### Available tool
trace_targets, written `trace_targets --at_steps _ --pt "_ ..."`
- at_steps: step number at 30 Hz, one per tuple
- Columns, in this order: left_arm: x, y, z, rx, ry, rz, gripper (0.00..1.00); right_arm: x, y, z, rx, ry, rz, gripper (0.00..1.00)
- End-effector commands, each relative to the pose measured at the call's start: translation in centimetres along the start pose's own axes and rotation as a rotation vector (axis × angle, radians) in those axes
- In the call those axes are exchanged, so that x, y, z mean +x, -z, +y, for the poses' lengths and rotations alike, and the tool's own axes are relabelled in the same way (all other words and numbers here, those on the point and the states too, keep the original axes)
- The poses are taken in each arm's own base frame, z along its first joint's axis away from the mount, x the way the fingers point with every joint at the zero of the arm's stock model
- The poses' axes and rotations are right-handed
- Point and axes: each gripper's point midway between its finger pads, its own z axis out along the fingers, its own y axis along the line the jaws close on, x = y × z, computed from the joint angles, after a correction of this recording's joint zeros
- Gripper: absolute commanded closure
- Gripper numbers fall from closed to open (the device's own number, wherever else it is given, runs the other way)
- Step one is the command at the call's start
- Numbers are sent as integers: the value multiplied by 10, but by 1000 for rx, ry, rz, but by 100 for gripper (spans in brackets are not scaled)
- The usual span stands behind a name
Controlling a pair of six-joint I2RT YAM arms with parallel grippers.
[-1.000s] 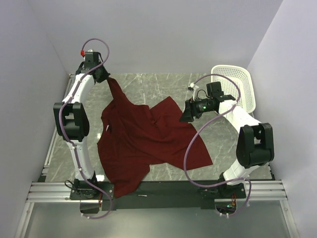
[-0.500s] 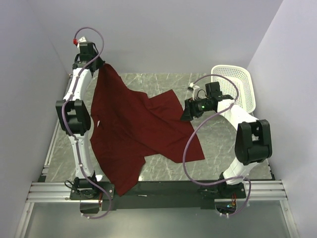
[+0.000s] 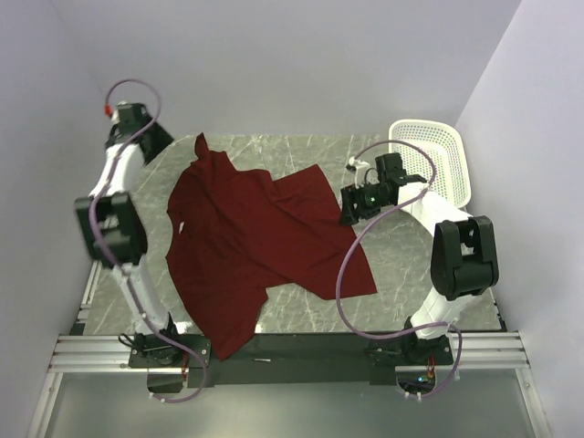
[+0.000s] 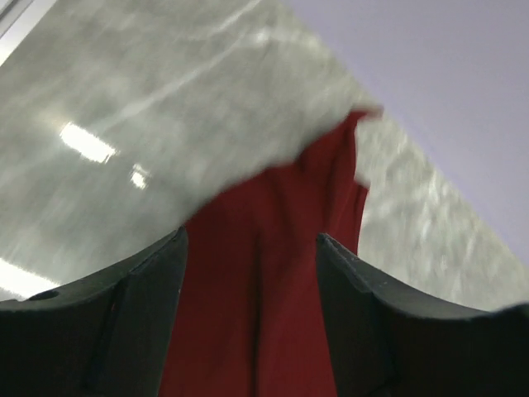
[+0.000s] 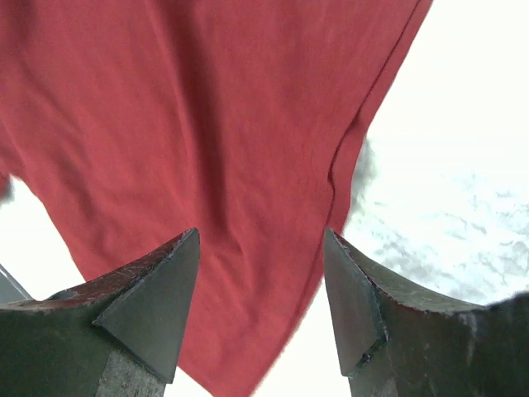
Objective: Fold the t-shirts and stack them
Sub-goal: Flatten the tshirt out
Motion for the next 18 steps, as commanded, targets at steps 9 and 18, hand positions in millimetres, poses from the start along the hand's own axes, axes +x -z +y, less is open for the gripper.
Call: trace_targets --at_steps 9,18 --pt "195 190 71 182 131 376 31 86 17 -8 90 139 209 31" --pt "265 248 96 167 213 549 31 99 -5 -7 97 75 258 35"
